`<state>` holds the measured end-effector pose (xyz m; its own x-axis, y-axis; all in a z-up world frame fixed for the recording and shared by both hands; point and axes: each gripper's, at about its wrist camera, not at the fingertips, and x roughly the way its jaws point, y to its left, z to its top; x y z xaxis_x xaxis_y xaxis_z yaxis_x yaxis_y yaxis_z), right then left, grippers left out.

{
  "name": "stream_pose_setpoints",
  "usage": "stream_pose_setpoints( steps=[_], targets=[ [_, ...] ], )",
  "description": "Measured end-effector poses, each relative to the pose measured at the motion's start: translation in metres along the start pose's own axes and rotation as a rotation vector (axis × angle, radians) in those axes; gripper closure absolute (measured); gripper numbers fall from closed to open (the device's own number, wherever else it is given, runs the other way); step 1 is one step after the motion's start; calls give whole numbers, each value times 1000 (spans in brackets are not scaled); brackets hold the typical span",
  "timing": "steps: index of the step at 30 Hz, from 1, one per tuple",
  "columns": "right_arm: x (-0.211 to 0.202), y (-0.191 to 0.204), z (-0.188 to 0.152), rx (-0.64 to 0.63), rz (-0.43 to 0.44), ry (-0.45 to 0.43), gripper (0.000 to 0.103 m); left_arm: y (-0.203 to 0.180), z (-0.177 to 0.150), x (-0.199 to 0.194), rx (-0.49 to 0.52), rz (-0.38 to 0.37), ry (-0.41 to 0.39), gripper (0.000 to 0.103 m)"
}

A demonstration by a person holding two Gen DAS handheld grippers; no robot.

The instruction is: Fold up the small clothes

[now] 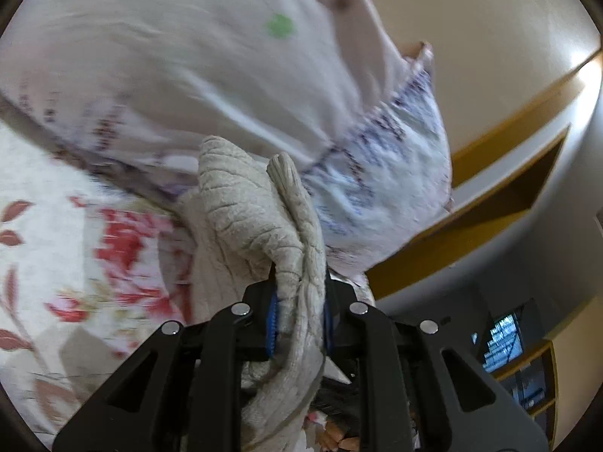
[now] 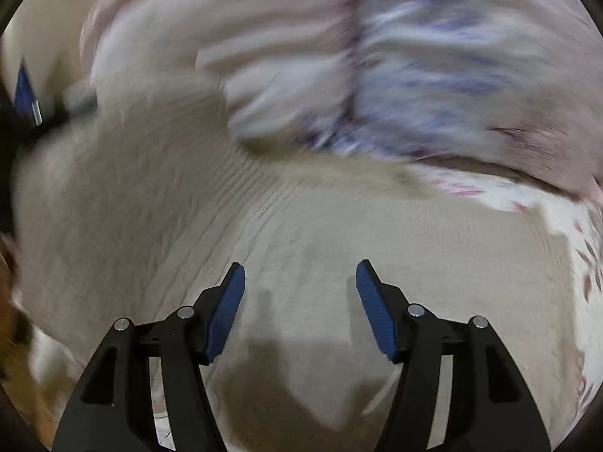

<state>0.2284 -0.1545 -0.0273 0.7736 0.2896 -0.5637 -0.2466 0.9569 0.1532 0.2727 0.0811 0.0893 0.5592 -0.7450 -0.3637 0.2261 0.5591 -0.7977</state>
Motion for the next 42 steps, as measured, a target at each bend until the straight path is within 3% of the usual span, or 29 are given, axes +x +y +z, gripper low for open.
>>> stream_pose_setpoints(
  steps=[3, 10, 16, 19, 21, 23, 26, 28, 31, 33, 37, 42],
  targets=[
    [-39, -49, 5, 131, 19, -76, 39, -21, -6, 23, 24, -51, 24, 86],
    [-82, -154, -11, 454, 103, -100, 39, -68, -43, 99, 75, -122, 131, 87],
    [-93, -199, -28, 601, 133, -126, 39, -87, -99, 186, 134, -61, 277, 86],
    [-95, -215, -36, 678, 188, -117, 39, -84, -118, 212, 117, -61, 370, 78],
    [-97, -219, -38, 694, 218, -109, 39, -88, -119, 206, 134, -101, 369, 66],
    [-98, -219, -36, 689, 247, -95, 39, -92, -112, 192, 152, -127, 361, 35],
    [-94, -217, -30, 689, 327, -58, 39, -90, -95, 156, 192, -73, 279, 25],
    [-90, -214, -26, 675, 335, -19, 39, -81, -86, 138, 206, 39, 210, 24],
    [-83, -210, -24, 653, 277, 52, 39, -61, -73, 123, 218, 250, 161, 24],
    [-77, -209, -26, 655, 271, 103, 39, -45, -72, 118, 202, 303, 162, 24],
    [-75, -204, -29, 627, 270, 153, 39, -25, -78, 124, 149, 284, 212, 25],
    [-70, -195, -23, 582, 327, 182, 43, -18, -88, 134, 164, 219, 270, 27]
  ],
)
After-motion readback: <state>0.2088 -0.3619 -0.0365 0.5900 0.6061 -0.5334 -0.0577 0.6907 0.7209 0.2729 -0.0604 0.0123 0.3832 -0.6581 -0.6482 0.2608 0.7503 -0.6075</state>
